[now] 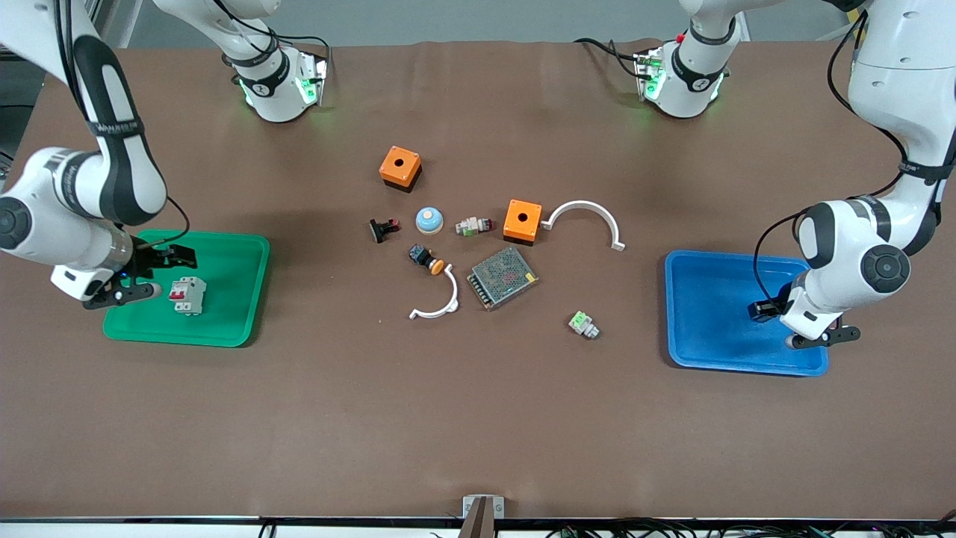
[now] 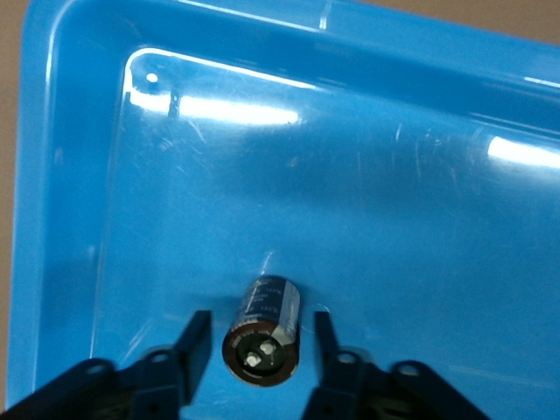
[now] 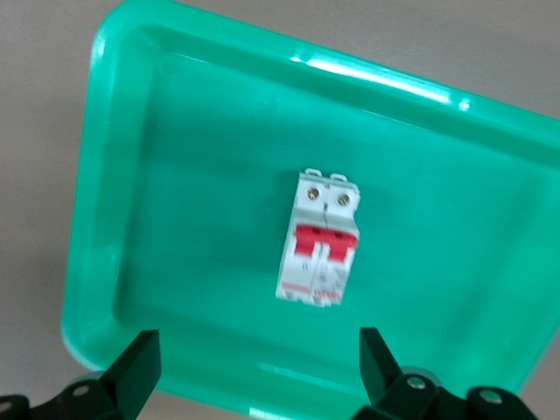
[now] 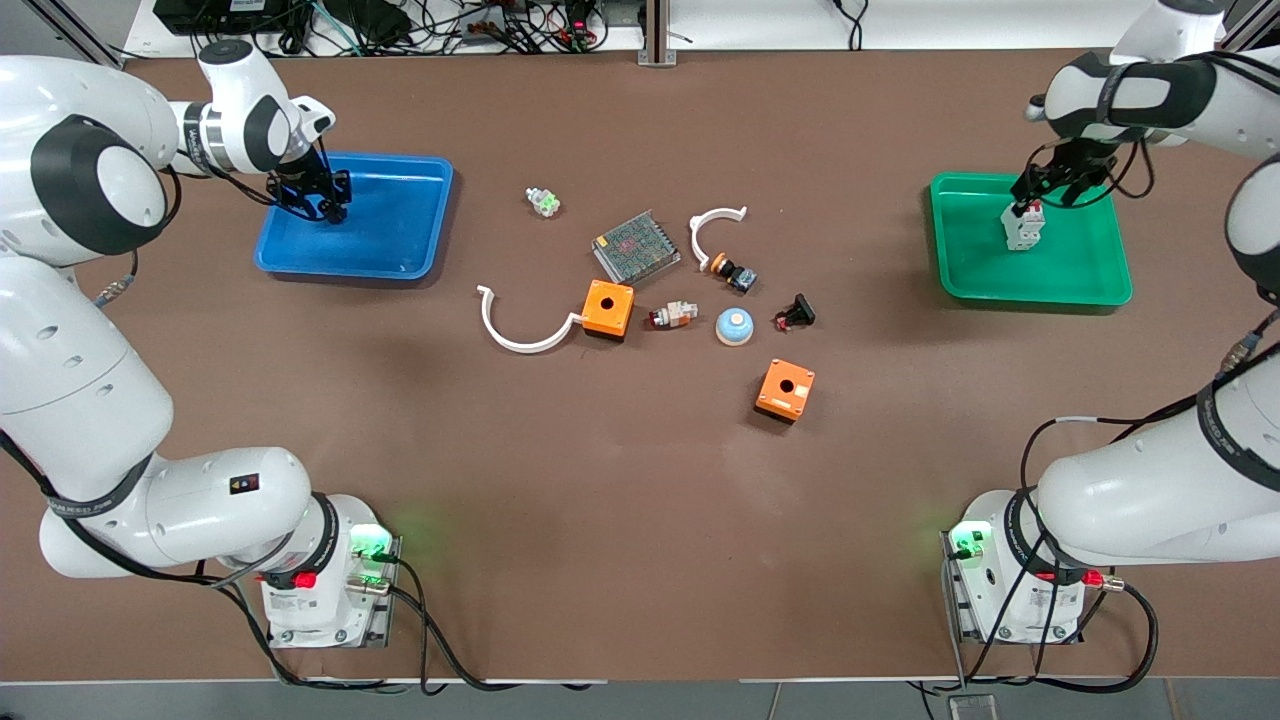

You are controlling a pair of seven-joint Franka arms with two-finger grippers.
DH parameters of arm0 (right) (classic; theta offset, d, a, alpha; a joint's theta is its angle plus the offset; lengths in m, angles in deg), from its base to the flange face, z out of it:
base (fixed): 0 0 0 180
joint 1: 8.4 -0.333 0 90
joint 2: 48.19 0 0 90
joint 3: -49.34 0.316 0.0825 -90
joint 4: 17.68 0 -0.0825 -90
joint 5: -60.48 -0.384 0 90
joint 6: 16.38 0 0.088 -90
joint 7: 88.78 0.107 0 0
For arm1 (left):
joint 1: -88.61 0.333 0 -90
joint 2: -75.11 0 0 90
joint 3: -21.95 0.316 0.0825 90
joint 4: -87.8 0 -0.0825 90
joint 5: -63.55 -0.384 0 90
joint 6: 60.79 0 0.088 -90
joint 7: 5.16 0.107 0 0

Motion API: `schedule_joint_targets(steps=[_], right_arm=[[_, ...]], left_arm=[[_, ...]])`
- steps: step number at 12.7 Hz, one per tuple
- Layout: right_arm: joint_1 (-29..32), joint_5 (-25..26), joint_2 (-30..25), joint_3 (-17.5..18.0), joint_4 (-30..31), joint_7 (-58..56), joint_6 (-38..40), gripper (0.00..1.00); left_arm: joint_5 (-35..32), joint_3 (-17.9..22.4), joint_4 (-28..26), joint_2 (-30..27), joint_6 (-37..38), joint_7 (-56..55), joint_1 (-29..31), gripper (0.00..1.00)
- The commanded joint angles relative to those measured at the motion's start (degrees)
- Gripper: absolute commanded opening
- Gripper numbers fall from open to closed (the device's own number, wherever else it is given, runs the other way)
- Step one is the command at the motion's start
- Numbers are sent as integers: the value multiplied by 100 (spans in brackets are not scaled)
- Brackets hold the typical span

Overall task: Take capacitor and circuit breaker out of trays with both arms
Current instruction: 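Grasp the capacitor with the left gripper while the right gripper reaches the breaker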

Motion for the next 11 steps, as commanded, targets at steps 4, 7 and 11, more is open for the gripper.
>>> schedule_joint_targets(steps=[4,7,11], right_arm=[[150,-209,633,56,-264,-664,-736,100],[167,-191,836,56,-371,-682,-789,99],[246,-191,845,47,-388,-682,-789,61]], left_arm=[[-17,-195,53,-325,4,-1,9,0],[1,-563,27,-703,110,-80,35,0],[1,-1818,44,-968,891,-2114,0,0]])
